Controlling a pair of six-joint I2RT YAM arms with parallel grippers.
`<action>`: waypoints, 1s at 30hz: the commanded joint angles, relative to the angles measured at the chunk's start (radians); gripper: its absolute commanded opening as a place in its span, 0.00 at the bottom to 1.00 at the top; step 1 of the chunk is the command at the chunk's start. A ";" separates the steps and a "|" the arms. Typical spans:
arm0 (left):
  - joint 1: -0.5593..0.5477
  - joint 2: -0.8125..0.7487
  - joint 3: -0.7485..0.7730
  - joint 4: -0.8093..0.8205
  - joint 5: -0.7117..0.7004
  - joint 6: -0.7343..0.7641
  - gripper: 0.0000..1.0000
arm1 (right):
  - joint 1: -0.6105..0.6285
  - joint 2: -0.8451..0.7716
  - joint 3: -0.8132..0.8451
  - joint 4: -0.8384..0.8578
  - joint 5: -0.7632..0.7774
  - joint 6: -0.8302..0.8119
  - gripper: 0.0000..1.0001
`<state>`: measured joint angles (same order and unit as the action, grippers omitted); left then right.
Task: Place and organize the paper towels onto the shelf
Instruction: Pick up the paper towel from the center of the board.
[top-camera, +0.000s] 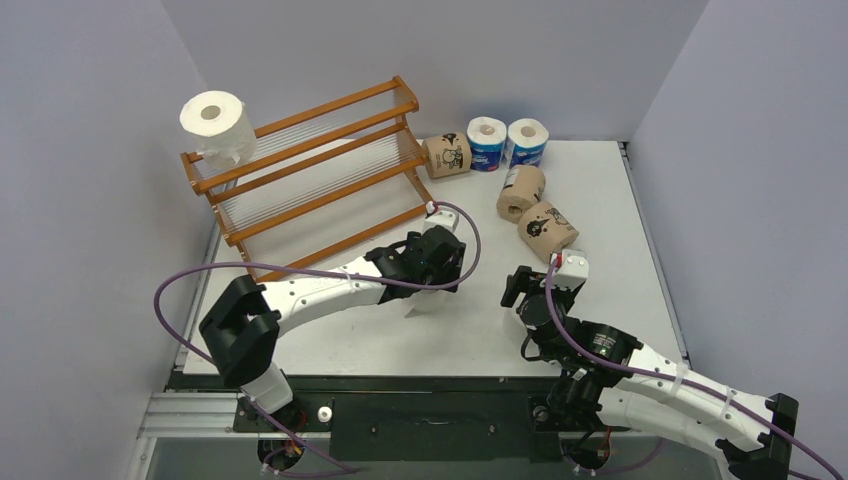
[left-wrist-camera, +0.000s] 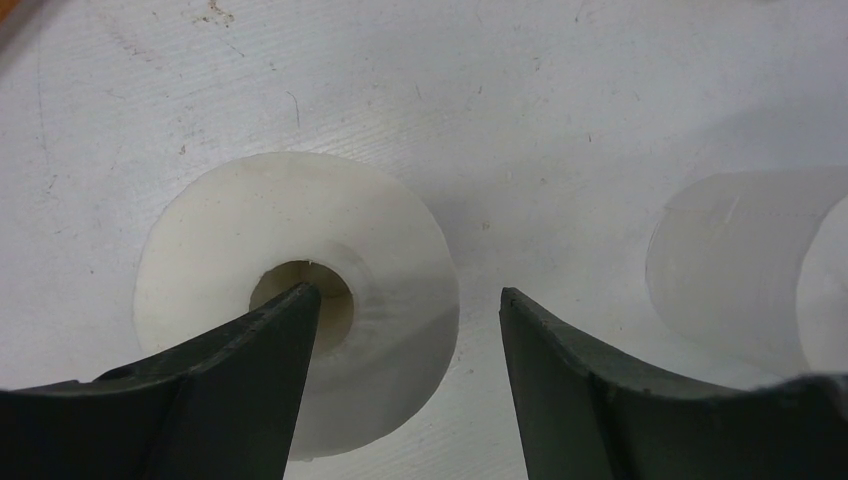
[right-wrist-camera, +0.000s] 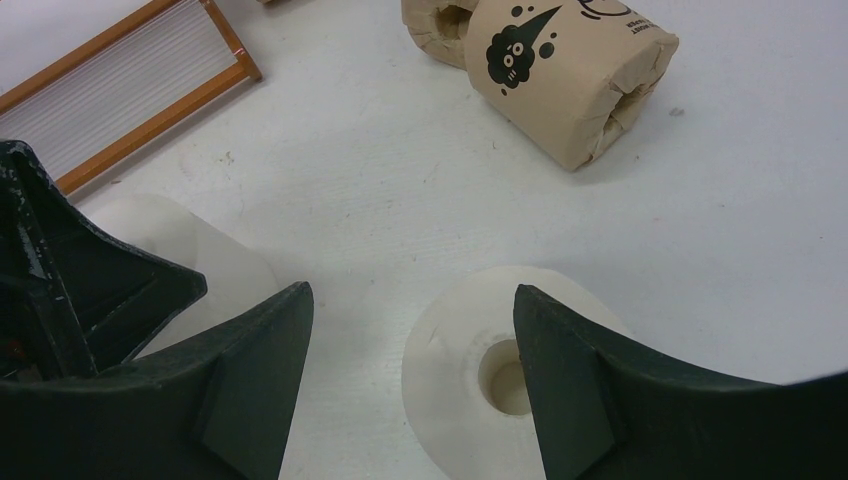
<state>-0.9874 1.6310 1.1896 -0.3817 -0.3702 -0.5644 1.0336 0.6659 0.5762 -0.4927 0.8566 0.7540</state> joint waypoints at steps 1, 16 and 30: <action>-0.006 0.008 0.006 0.020 -0.012 0.007 0.63 | -0.004 0.002 -0.005 0.007 0.029 0.016 0.69; -0.005 0.041 0.017 0.010 -0.015 0.020 0.42 | -0.007 -0.031 0.016 -0.027 0.067 -0.009 0.68; -0.002 -0.092 0.191 -0.165 -0.108 0.100 0.20 | -0.017 -0.136 0.089 -0.106 0.170 -0.072 0.68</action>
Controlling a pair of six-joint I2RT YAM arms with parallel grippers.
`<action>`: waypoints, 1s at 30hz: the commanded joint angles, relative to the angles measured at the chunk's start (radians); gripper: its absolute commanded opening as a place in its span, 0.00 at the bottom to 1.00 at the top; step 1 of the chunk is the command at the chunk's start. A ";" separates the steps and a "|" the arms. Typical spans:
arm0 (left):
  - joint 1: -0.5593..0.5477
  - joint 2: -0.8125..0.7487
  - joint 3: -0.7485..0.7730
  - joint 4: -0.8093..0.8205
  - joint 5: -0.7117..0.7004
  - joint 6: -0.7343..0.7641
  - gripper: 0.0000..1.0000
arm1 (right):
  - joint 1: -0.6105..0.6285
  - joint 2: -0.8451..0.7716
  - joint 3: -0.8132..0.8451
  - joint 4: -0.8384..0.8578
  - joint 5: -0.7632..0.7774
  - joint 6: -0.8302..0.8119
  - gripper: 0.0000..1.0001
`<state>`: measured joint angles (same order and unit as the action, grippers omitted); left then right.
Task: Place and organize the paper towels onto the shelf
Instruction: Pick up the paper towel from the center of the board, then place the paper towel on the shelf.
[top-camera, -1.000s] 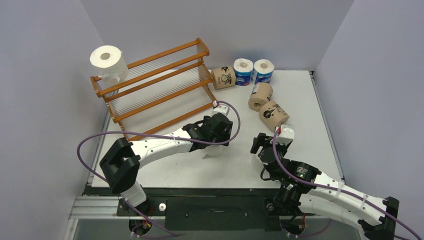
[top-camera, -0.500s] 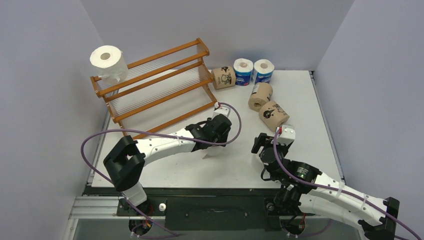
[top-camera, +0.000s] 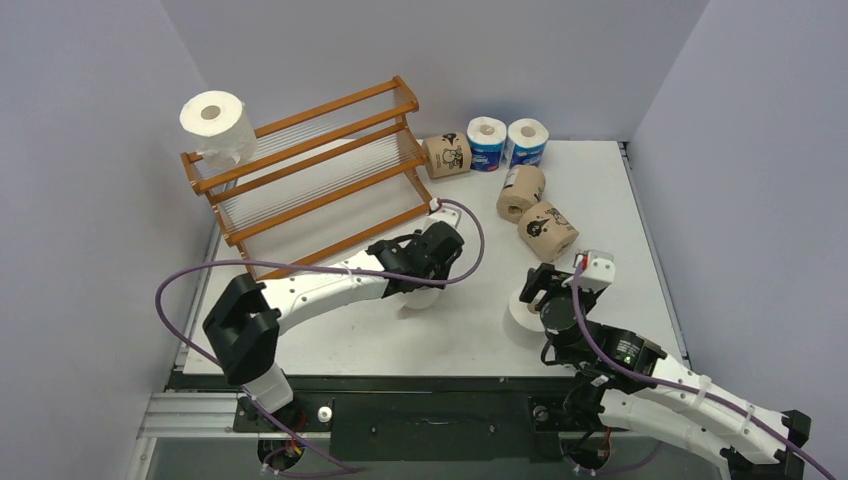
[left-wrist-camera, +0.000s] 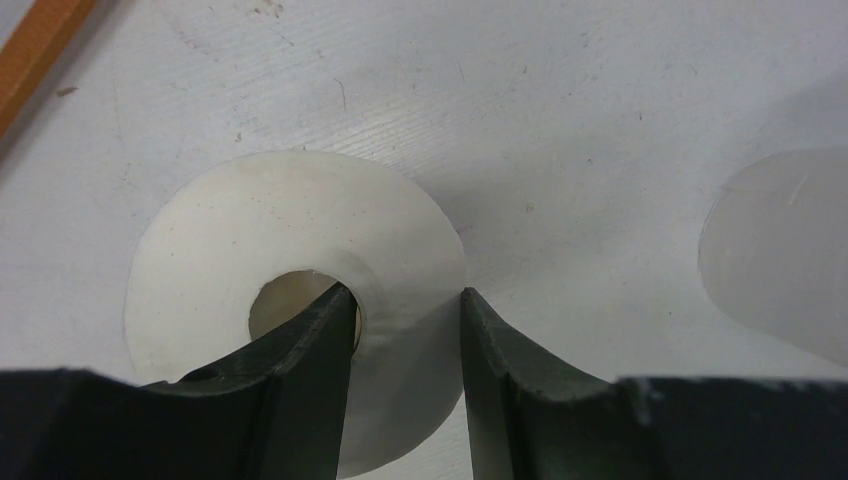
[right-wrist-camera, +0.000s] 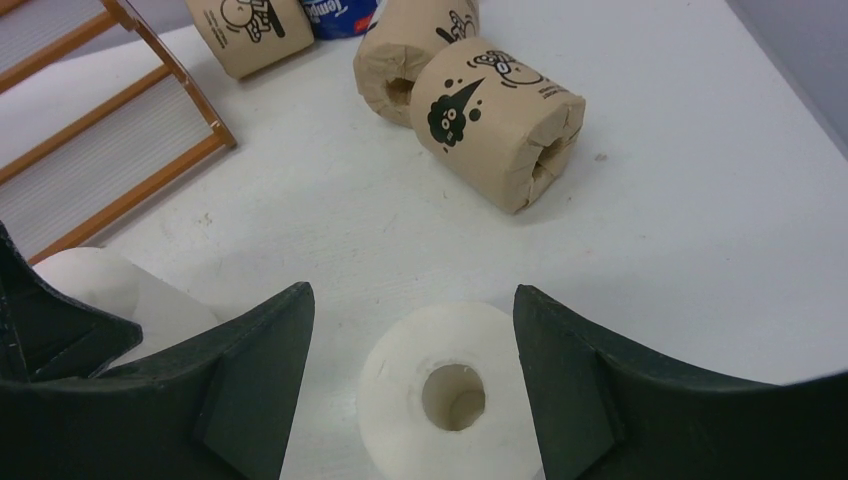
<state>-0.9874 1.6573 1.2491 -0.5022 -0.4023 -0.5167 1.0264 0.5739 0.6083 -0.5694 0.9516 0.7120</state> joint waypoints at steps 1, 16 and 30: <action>0.001 -0.126 0.144 -0.066 -0.082 0.057 0.19 | -0.009 -0.052 0.060 -0.031 0.075 -0.031 0.68; 0.130 -0.253 0.449 -0.182 -0.171 0.158 0.18 | -0.012 -0.104 0.067 -0.043 0.066 -0.019 0.67; 0.270 -0.279 0.623 -0.131 -0.219 0.243 0.18 | -0.011 -0.114 0.050 -0.041 0.048 -0.010 0.66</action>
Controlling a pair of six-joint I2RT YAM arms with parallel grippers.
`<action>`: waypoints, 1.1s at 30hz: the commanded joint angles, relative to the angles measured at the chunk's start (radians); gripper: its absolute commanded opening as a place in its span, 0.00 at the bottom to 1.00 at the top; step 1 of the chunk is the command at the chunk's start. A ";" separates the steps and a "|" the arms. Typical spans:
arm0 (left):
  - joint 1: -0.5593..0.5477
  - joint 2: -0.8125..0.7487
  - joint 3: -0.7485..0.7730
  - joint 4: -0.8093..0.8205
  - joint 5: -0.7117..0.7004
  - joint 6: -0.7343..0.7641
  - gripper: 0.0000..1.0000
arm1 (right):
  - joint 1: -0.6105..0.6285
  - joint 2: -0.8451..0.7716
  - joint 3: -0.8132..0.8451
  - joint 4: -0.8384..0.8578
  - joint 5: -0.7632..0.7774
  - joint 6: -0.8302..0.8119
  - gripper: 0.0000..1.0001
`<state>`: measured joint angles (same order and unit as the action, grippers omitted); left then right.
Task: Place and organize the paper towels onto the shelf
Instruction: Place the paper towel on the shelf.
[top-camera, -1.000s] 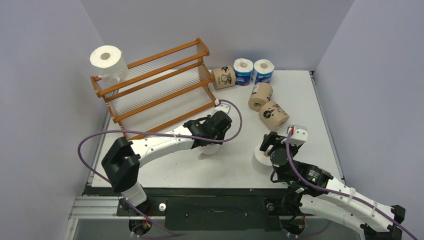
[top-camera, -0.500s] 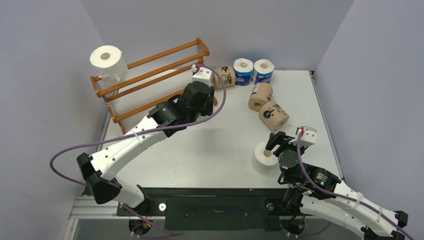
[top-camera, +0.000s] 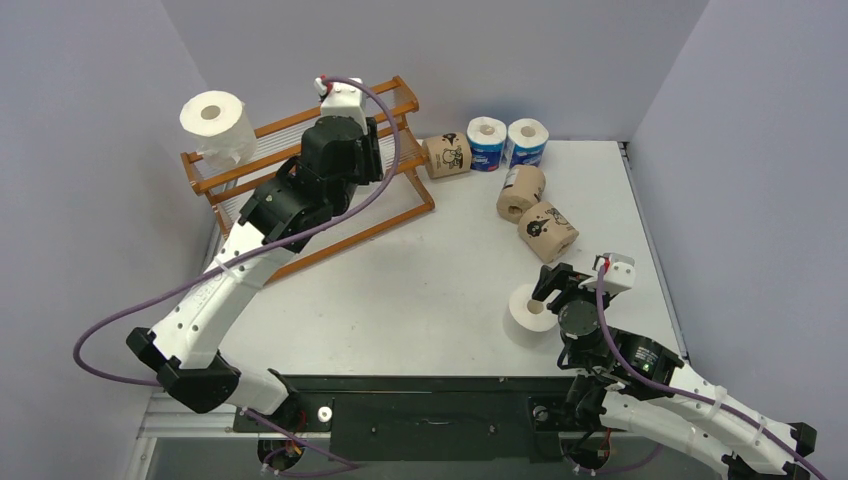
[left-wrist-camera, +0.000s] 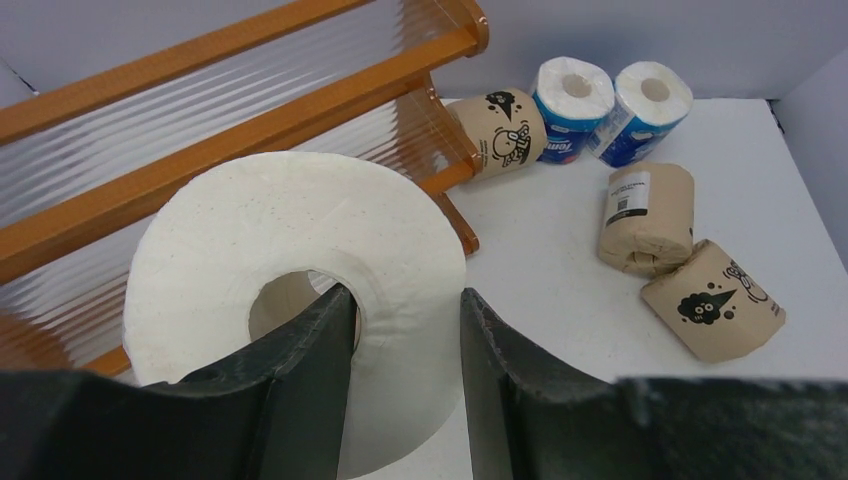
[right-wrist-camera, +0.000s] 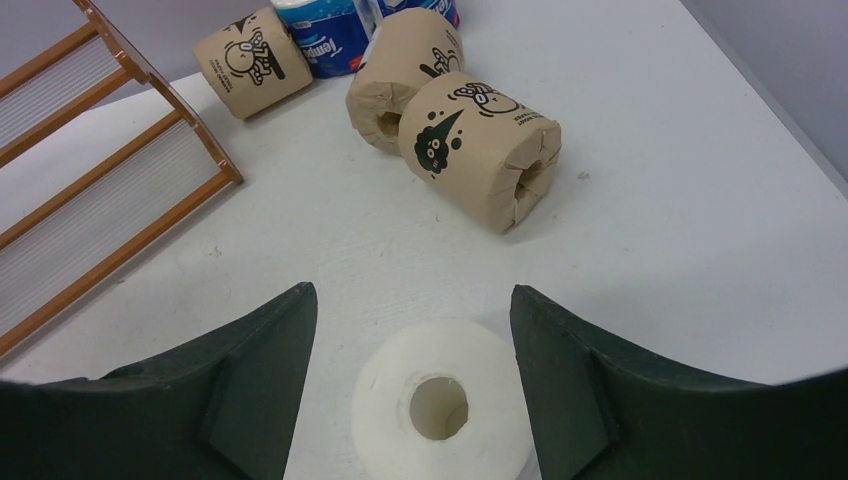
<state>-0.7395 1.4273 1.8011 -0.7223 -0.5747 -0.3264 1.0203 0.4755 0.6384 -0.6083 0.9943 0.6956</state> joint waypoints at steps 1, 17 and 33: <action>0.027 -0.050 0.075 0.105 -0.050 0.063 0.18 | -0.005 -0.016 0.017 0.003 0.004 0.007 0.66; 0.239 -0.058 0.100 0.277 -0.047 0.165 0.21 | -0.005 0.007 0.003 0.034 -0.023 -0.004 0.65; 0.380 0.133 0.304 0.147 0.053 0.079 0.22 | -0.005 0.012 -0.013 0.043 -0.031 0.005 0.65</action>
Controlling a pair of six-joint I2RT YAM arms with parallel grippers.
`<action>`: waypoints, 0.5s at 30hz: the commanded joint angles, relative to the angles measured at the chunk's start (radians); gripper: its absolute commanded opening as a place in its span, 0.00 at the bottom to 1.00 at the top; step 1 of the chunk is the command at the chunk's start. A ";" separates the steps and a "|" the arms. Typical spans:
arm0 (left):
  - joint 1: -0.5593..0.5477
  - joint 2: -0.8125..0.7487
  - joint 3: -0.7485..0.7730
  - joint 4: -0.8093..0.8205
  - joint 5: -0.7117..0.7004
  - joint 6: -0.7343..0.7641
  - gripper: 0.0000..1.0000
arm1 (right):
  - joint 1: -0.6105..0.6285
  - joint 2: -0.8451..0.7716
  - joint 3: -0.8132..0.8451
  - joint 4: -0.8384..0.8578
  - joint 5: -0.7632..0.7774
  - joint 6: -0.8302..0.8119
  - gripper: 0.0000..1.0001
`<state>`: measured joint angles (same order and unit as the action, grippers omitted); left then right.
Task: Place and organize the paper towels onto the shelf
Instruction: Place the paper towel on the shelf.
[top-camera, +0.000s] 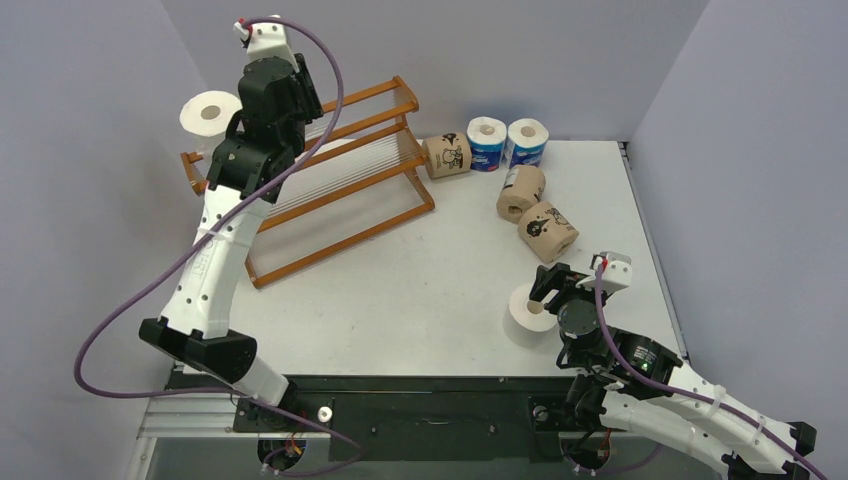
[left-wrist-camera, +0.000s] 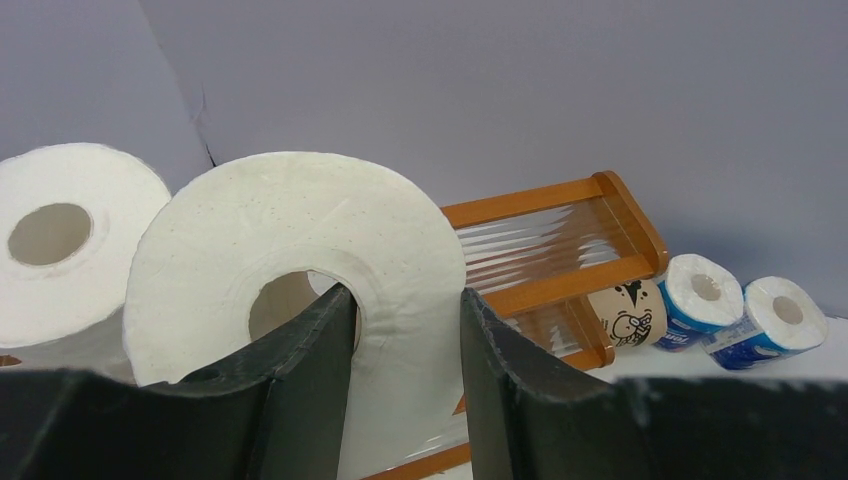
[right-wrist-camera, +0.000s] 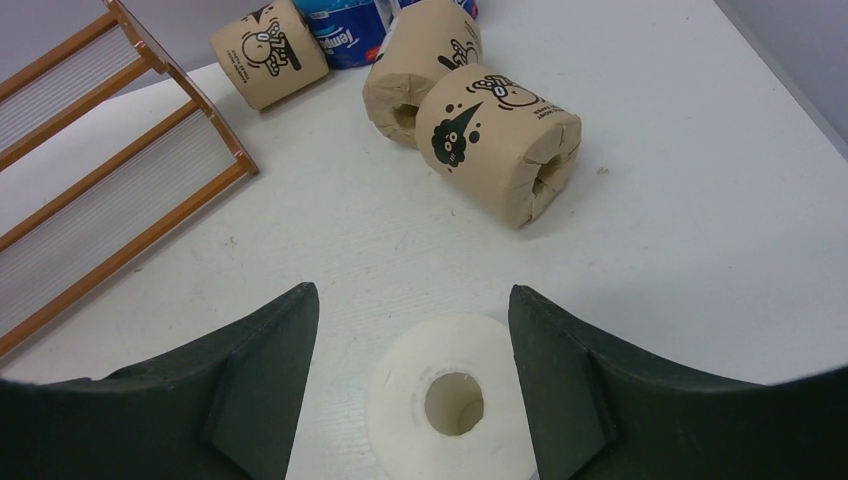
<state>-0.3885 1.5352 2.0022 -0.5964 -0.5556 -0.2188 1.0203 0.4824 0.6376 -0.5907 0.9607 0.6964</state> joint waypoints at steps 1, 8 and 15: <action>0.039 0.044 0.113 0.003 0.036 -0.039 0.22 | -0.005 0.005 -0.012 0.025 0.003 0.005 0.65; 0.084 0.085 0.141 -0.020 0.062 -0.077 0.22 | -0.005 0.008 -0.015 0.026 0.003 0.003 0.65; 0.135 0.135 0.188 -0.060 0.097 -0.106 0.22 | -0.005 0.008 -0.018 0.029 0.004 -0.001 0.65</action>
<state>-0.2798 1.6646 2.1113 -0.7025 -0.4839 -0.3004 1.0203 0.4824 0.6228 -0.5838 0.9604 0.6964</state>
